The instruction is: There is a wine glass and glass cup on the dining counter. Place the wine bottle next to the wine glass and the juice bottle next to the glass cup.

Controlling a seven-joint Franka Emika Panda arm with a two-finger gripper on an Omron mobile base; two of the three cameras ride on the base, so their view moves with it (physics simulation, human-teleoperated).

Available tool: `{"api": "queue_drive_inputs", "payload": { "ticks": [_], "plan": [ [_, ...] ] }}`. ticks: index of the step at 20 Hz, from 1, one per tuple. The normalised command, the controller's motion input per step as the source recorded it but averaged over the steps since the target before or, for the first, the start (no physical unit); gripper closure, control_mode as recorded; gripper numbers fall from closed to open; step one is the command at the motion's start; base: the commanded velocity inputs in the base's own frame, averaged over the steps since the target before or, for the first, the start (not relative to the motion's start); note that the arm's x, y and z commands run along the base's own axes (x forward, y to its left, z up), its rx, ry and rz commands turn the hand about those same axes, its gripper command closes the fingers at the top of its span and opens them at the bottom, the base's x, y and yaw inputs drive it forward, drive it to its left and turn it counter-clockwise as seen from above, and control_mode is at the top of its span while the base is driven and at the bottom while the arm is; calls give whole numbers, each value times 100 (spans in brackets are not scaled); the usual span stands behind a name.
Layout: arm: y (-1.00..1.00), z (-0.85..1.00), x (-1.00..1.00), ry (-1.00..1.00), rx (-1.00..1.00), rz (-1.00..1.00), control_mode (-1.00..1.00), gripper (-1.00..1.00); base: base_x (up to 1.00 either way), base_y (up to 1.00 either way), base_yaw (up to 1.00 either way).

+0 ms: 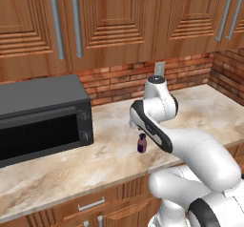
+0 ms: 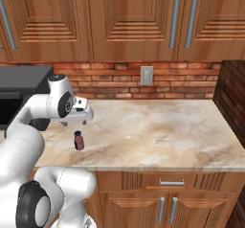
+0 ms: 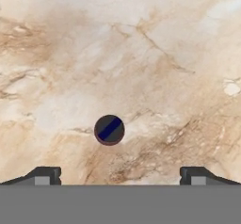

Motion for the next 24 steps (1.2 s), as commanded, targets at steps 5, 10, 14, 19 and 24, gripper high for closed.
{"api": "queue_drive_inputs", "payload": {
  "ticks": [5, 10, 14, 19, 24],
  "plan": [
    [9, -23, 20, 0, -2, 0, -100, -100, 0, 0, 0],
    [4, -19, 9, 0, 0, 0, -100, -100, 0, 0, 0],
    [3, -23, 8, 0, 0, 0, -100, -100, 0, 0, 0],
    [0, -21, 4, 0, 0, 0, -100, -100, 0, 0, 0],
    [0, -26, 0, 0, 4, 0, -100, -100, 0, 0, 0]
  ]
}}
